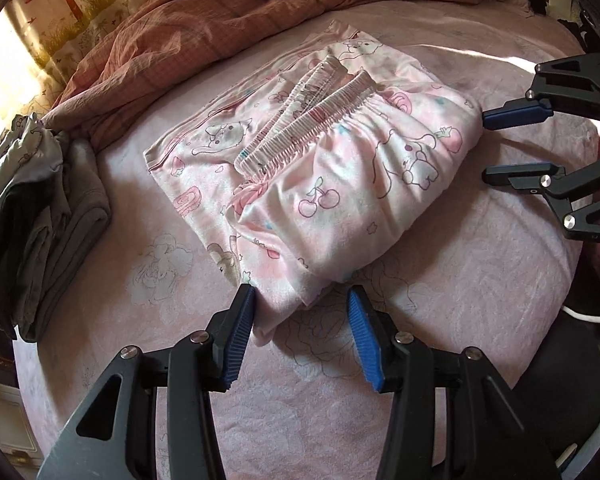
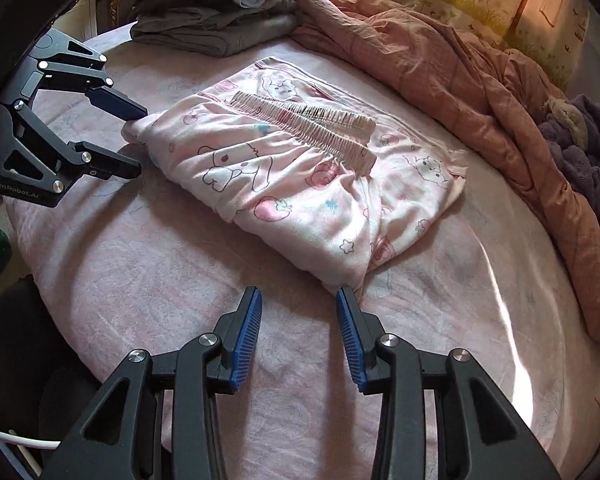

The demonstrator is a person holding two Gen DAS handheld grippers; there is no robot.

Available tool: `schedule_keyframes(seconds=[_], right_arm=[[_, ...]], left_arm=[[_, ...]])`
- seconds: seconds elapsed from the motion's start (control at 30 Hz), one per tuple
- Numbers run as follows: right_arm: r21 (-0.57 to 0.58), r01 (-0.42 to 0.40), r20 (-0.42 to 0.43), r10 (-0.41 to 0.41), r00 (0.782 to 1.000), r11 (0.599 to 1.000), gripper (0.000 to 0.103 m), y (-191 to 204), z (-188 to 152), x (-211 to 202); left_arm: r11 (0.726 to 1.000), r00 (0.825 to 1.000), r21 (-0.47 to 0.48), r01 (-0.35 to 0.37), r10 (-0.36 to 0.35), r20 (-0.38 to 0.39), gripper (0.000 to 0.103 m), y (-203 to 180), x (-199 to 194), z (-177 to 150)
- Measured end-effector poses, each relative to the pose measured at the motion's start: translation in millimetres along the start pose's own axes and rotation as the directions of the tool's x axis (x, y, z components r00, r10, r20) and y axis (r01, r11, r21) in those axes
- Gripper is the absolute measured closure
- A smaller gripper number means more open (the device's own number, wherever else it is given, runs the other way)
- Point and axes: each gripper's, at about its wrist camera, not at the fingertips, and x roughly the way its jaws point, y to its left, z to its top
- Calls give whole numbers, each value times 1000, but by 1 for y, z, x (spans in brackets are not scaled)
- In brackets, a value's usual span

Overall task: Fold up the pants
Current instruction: 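Open both tools and push the folded pants bundle flat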

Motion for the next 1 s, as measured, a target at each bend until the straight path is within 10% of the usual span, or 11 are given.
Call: schedule_keyframes(seconds=[1.0], right_arm=[[-82,191,46,-188,981,978,46,12,25,22]], left_arm=[[999,999,-53,7,-5,39,62,-1,19,11]])
